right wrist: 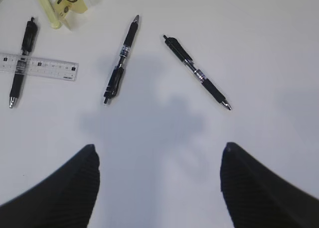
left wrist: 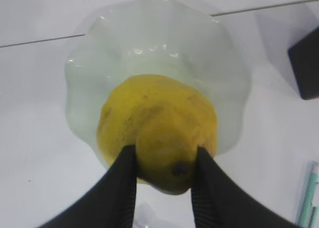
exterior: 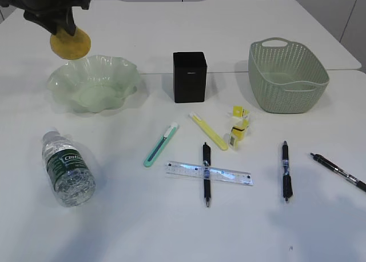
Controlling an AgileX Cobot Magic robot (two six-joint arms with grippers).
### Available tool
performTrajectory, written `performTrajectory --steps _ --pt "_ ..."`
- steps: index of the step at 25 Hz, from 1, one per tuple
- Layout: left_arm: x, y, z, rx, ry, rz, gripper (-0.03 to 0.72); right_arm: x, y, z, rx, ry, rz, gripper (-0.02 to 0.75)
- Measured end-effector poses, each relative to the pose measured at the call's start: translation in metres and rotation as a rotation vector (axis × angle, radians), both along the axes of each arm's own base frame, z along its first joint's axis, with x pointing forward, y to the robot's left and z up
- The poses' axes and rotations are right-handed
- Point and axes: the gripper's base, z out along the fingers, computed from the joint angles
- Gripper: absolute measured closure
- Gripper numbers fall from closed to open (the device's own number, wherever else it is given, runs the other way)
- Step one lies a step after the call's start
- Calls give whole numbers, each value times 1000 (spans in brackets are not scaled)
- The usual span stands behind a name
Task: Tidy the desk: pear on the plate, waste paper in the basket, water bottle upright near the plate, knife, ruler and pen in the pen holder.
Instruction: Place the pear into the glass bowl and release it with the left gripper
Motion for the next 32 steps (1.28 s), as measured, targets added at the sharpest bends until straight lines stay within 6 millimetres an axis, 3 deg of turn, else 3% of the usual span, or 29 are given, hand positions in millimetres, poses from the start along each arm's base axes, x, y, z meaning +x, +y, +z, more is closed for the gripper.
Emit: performTrajectory --steps 5,13,17,27,32 --pt "17 13 -31 -27 40 37 486 0 0 0 0 0 0 181" --pt "38 7 -89 -63 115 43 486 0 0 0 0 0 0 181" --pt "46 4 -107 -76 132 45 487 0 0 0 0 0 0 181" --pt "56 1 -130 -91 147 48 488 0 0 0 -1 0 2 181" --pt "56 -1 -130 -109 149 50 488 0 0 0 -1 2 2 181"
